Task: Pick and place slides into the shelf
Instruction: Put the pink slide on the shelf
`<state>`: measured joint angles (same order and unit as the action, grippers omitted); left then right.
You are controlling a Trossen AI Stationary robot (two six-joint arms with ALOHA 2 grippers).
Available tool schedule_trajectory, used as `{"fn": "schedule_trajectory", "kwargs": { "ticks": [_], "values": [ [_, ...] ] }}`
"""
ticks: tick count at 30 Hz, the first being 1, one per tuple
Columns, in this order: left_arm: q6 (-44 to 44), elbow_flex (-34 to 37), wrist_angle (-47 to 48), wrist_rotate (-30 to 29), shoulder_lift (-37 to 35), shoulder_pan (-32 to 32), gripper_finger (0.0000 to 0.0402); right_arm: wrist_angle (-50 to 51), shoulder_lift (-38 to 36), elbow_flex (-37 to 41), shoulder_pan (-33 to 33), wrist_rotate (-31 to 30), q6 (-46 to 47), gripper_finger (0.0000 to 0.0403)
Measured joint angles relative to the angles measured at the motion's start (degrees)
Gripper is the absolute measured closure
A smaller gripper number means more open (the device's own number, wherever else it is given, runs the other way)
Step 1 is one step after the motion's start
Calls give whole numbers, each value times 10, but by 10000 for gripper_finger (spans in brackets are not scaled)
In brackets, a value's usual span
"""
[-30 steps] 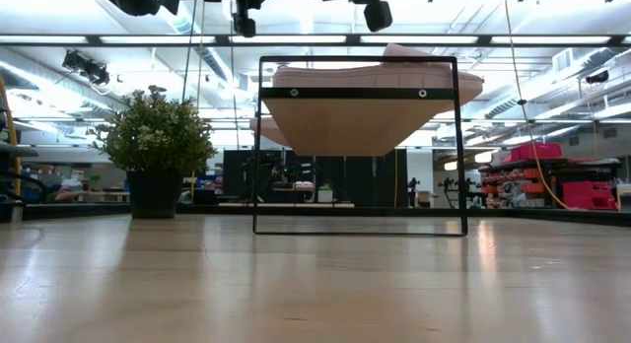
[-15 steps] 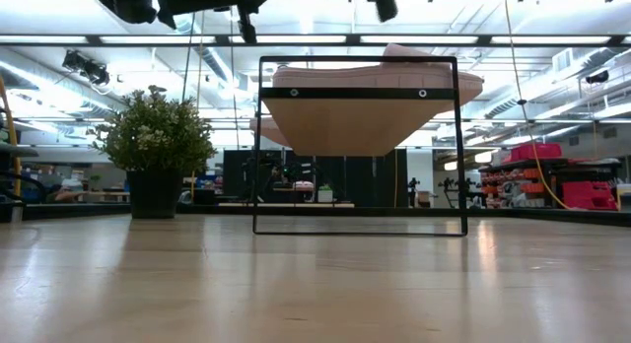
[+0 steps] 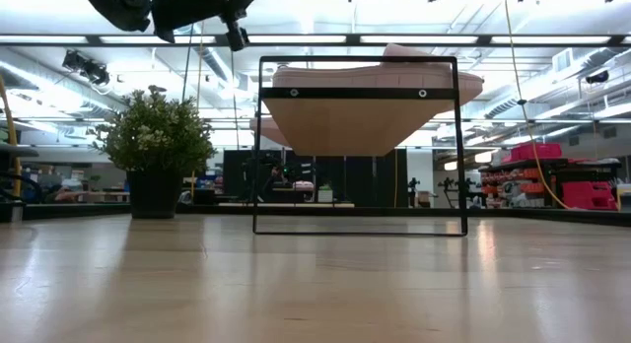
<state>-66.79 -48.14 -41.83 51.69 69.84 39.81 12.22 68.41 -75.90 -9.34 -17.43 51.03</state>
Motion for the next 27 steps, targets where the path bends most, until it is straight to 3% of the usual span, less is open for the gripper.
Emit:
{"fn": "schedule_trajectory", "kwargs": {
  "ticks": [7, 17, 22, 27],
  "values": [
    [-17, 0, 13, 152, 0, -3, 309, 17, -10, 0, -45, 157, -16, 150],
    [18, 0, 76, 150, 0, -47, 312, 15, 10, 0, -124, 344, -58, 149],
    [79, 0, 126, 148, 0, -91, 315, 14, 10, 0, -160, 410, -56, 149],
    [158, 0, 204, 106, 3, -119, 312, 12, 15, 0, -177, 474, -46, 149]
  ]
}}
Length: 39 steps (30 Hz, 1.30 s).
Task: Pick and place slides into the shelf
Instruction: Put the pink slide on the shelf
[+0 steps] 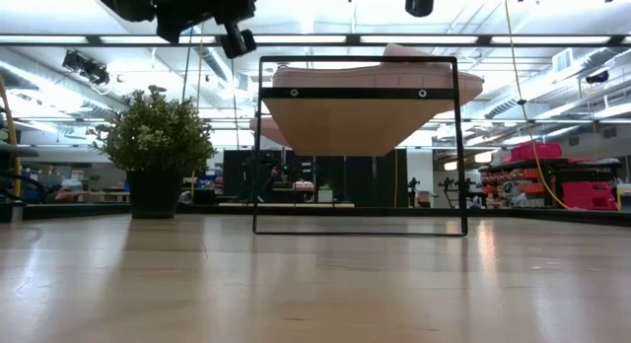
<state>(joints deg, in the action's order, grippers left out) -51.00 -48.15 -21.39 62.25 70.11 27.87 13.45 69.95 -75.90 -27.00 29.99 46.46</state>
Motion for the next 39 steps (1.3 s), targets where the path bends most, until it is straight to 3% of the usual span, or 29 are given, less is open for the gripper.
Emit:
{"fn": "schedule_trajectory", "kwargs": {
  "ticks": [4, 12, 29, 39],
  "values": [
    [21, 0, 23, -18, 16, -10, 312, 0, 10, 0, 0, 35, 0, 149],
    [19, 0, 22, -39, 49, -29, 310, -2, 34, 0, 2, 46, -42, 149],
    [10, 0, 38, -73, 50, -40, 313, -21, 87, 0, 34, 84, -92, 149],
    [7, 0, 46, -76, 50, -40, 310, -41, 97, 1, 39, 78, -92, 188]
  ]
}}
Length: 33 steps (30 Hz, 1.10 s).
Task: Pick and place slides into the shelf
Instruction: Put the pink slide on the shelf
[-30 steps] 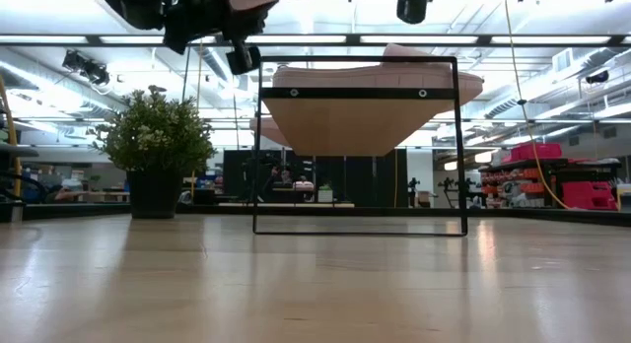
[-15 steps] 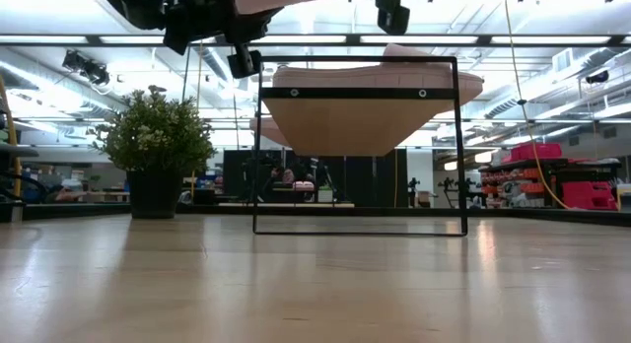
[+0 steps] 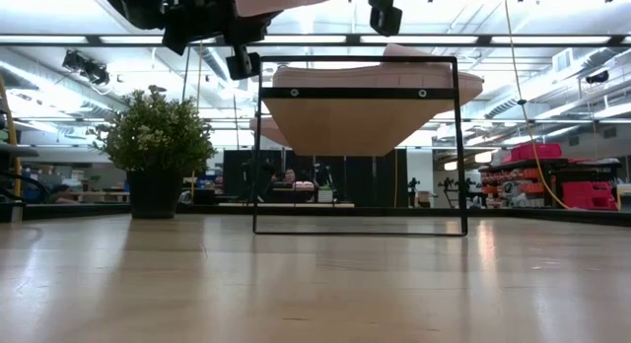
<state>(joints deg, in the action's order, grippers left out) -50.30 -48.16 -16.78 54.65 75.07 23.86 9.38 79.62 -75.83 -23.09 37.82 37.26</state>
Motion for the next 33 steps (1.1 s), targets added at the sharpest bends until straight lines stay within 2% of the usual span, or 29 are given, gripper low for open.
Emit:
{"fn": "schedule_trajectory", "kwargs": {
  "ticks": [9, 18, 24, 29, 33],
  "values": [
    [-1, 0, 0, 0, -1, 0, 307, -14, 8, 0, 0, -33, 5, 236],
    [0, 0, -4, 3, -1, -3, 304, -32, 8, 0, 0, -70, 1, 351],
    [12, 0, -3, 2, -1, 1, 274, -32, 8, 0, 0, -83, 13, 355],
    [11, 0, -2, 0, -1, 20, 232, -32, 8, 0, 0, -108, 21, 342],
    [10, 0, -4, 15, -1, 39, 198, -32, 8, 0, 0, -129, 22, 357]
  ]
}}
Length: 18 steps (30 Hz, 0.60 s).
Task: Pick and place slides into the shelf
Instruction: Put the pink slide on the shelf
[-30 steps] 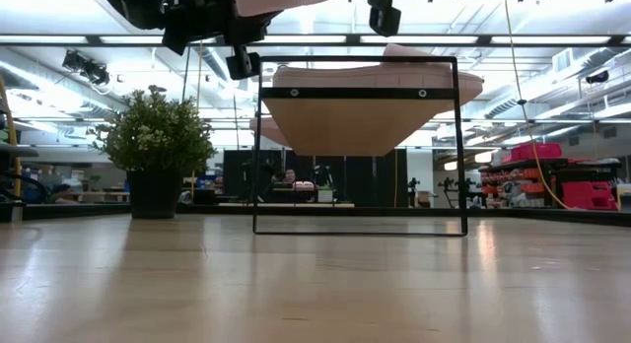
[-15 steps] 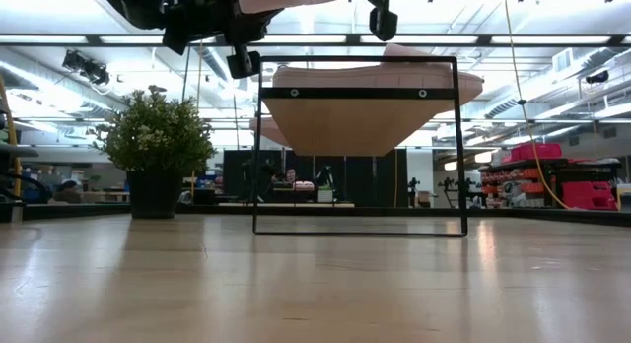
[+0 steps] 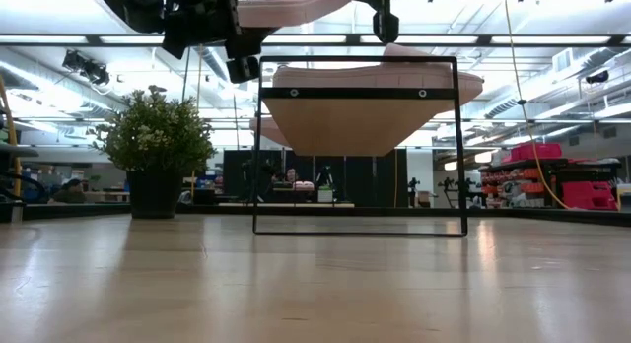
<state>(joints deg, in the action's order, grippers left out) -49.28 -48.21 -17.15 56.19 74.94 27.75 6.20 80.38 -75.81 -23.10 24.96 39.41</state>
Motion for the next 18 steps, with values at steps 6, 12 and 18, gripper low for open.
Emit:
{"fn": "schedule_trajectory", "kwargs": {
  "ticks": [6, 12, 18],
  "values": [
    [-6, 0, 0, 42, -2, 33, 163, 0, 0, 0, -4, -9, 9, 357],
    [2, 1, -1, 36, -26, 87, 156, 2, 0, 0, -15, -33, 29, 357],
    [3, 1, -2, 32, -59, 135, 166, 20, 0, 0, -16, -136, 60, 357]
  ]
}}
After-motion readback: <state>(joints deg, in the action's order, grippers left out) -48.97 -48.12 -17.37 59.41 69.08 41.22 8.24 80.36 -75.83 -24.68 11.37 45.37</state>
